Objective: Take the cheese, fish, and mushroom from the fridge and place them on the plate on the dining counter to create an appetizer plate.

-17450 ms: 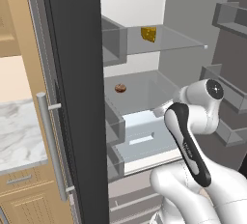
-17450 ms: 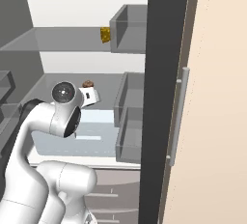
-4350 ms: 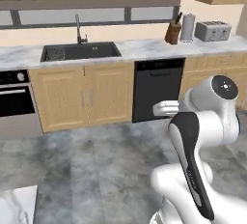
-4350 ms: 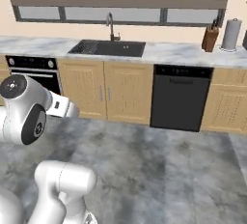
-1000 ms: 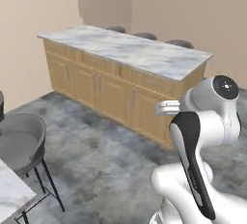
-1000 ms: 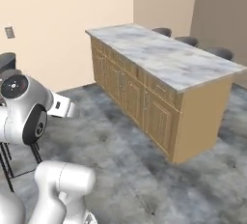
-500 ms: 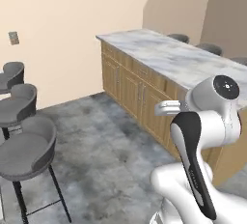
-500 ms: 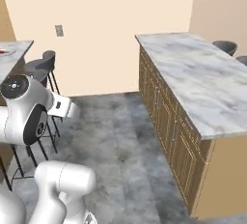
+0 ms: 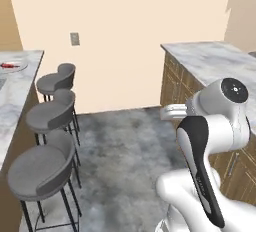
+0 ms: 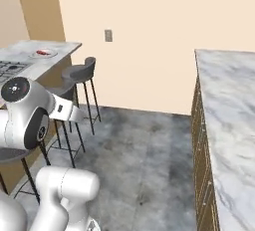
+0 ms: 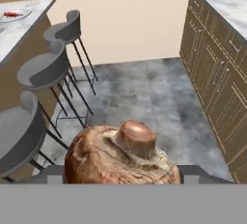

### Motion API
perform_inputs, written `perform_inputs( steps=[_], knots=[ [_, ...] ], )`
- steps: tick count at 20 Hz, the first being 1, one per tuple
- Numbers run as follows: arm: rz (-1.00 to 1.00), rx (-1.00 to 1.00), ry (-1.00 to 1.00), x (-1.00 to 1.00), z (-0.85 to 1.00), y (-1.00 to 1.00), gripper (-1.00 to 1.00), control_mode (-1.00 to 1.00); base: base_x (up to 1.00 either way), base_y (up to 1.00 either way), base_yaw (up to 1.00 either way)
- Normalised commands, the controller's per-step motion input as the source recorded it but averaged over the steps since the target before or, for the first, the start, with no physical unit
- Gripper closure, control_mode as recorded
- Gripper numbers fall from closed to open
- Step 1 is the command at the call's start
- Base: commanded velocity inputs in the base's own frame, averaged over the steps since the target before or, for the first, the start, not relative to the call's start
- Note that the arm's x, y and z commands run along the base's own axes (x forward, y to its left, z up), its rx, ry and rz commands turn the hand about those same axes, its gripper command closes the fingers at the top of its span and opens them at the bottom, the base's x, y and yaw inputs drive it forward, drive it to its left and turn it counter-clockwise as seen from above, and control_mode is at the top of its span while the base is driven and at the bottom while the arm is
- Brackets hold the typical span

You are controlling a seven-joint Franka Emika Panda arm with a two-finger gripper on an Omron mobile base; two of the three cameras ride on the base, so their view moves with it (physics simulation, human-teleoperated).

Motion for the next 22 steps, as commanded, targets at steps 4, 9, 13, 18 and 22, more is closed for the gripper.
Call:
perform_inputs(
  steps=[4,9,13,18,22],
  knots=[
    [0.0,0.0,0.0,0.0,0.0,0.0,1.0,1.0,1.0,-0.49,0.56],
    [0.0,0.0,0.0,0.0,0.0,0.0,1.0,1.0,1.0,-0.51,0.56],
    [0.0,0.0,0.0,0.0,0.0,0.0,1.0,1.0,1.0,-0.63,0.54],
    [0.0,0.0,0.0,0.0,0.0,0.0,1.0,1.0,1.0,-0.76,0.52],
    [0.0,0.0,0.0,0.0,0.0,0.0,1.0,1.0,1.0,-0.83,0.51]
  ],
)
